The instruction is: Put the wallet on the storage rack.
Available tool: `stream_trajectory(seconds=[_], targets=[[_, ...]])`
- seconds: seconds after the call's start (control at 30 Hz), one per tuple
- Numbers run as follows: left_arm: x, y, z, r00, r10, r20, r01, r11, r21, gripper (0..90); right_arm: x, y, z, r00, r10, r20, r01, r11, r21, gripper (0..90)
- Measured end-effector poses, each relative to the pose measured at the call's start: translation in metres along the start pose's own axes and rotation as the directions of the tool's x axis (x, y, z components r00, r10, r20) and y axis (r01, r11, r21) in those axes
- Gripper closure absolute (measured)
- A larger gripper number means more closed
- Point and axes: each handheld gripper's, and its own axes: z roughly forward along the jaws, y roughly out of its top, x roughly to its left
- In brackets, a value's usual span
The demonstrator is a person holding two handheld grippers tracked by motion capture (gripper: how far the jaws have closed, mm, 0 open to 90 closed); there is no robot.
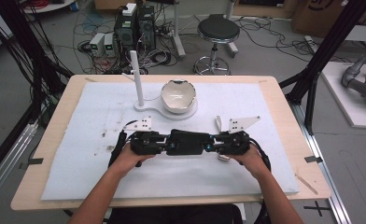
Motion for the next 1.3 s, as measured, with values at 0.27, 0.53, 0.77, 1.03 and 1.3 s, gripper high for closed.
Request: stream_trajectory(seconds=[0.27,0.53,0.77,1.03,1.3], targets=[[0.0,0.015,-0.016,0.9867,0.039,-0.158,-0.04,0.9992,-0.006,78.1,-0.006,0.0,-0.028,0.9617,0.097,0.256,-0.092,0.995,-0.03,34.8],[-0.002,0.039,-0.034,0.9498,0.097,-0.297,-0.093,0.9952,0.03,78.1,-0.007,-0.006,-0.055,0.9051,0.083,0.417,-0.11,0.993,0.04,29.6],[0.001,0.066,-0.039,0.9144,0.162,-0.371,-0.133,0.9857,0.104,77.9,-0.01,-0.01,-0.065,0.895,0.115,0.431,-0.142,0.989,0.032,29.7],[0.013,0.095,-0.038,0.8941,0.19,-0.406,-0.142,0.9792,0.145,77.9,-0.014,-0.012,-0.07,0.8842,0.135,0.447,-0.158,0.987,0.016,29.9],[0.027,0.121,-0.029,0.8721,0.256,-0.417,-0.167,0.9566,0.238,78.0,-0.016,-0.012,-0.078,0.8765,0.143,0.46,-0.161,0.987,-0.001,29.9]])
